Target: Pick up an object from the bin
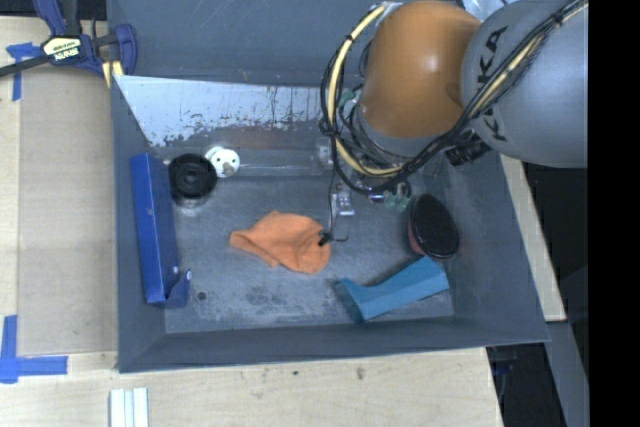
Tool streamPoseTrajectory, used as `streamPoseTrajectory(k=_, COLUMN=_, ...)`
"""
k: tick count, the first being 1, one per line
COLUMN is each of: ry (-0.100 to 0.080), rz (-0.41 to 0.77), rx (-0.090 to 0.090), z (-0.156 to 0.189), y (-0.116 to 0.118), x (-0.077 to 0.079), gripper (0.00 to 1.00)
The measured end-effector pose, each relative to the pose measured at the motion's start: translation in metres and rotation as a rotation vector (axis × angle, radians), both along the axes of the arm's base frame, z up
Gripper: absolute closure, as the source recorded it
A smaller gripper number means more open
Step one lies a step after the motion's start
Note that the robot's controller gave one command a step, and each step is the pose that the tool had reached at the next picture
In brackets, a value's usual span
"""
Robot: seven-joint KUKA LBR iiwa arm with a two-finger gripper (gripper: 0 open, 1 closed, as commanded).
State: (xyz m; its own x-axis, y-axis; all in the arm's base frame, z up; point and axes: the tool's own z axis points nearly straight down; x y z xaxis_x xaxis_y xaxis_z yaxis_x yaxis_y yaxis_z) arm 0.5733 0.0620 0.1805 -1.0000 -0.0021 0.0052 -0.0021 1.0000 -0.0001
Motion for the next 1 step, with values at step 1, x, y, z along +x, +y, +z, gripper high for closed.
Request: streamPoseTrajectory(k=1, ry=-0.008, rz=-0.001, rx=0.001, z=0.0049, y=-0.0001, x=0.0016, gripper=0.00)
